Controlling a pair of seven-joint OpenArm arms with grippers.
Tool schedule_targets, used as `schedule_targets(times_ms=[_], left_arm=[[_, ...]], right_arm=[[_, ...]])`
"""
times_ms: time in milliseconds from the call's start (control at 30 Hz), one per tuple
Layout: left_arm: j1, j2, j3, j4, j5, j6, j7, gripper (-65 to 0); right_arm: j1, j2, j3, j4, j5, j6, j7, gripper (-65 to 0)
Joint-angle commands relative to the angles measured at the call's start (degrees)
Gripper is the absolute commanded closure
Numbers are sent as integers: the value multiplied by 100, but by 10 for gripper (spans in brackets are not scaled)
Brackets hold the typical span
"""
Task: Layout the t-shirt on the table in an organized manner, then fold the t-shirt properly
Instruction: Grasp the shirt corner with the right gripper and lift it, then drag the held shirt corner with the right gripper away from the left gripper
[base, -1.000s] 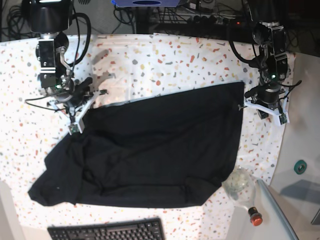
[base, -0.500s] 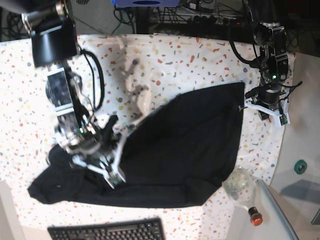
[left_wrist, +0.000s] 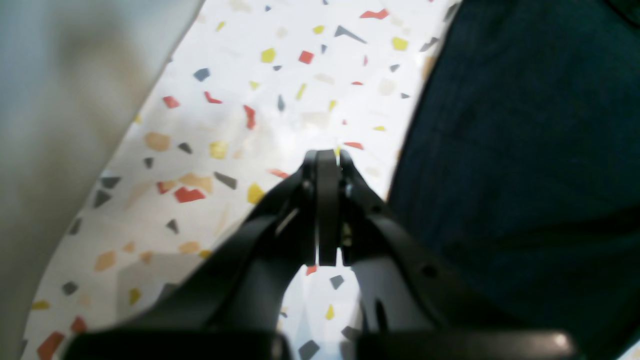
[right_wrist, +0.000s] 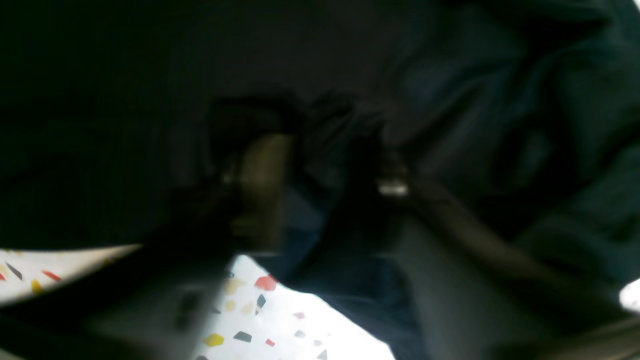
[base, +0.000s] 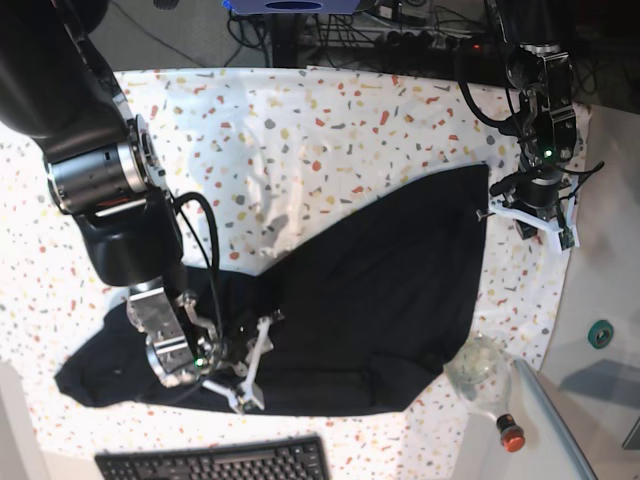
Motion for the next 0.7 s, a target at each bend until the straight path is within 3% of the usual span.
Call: schedule_targets(times_ms=[0,133,200,333,433,533,667], left_arm=[[-54,-71,-18,92,-5,-7,-144,0],[-2,-71,-27,101,-5,-7,-144,0],[78,-71,-106,188,-5,-7,-144,0],[271,-35,-449,320,-67,-25,-144,0],[482,-71,-765,355,-919,-500,-144,0],[737,-238,-1047,294,-2027,-1018,-135,0],[1071,-326,-1047,355,-2519,-1264,-135,0]], right_arm=[[177,-5,171,472,53,-7,-45,-347],[-1036,-58,2211,3179,149,-7,-836,-318],[-1687,-119,2510,4349,158,10,-1240,-339],[-3085,-172,2976,5869,281,28,-1284,-350],[-3586,-128,3653,5817,1398,37,-1082,-360],[-3638,259,4022,4788,2611,204,-599,-360],[-3296,725,4040,3338,3305,547,-229,-357]])
